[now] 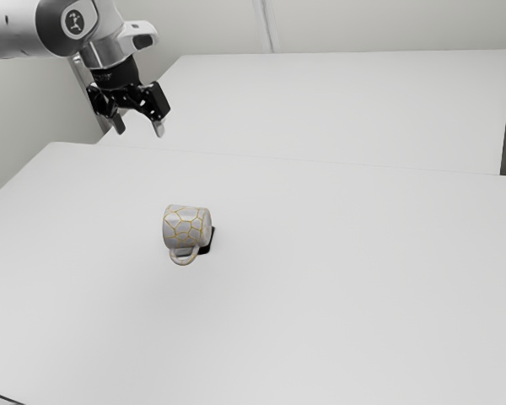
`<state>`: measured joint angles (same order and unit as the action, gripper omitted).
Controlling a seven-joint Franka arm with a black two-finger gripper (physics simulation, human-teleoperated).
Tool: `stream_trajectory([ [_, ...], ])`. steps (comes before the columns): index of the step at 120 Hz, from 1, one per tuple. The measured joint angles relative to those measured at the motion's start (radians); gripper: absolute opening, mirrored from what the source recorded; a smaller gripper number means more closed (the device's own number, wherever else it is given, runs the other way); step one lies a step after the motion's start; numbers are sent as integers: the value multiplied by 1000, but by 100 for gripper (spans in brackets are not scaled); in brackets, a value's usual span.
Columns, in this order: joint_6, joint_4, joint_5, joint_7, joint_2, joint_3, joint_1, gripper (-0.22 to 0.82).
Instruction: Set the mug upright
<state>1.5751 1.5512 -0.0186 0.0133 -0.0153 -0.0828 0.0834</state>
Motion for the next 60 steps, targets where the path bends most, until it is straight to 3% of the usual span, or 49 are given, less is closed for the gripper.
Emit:
stream_trajectory([
  [60,-2,70,80,26,-4,-8,-4,60],
])
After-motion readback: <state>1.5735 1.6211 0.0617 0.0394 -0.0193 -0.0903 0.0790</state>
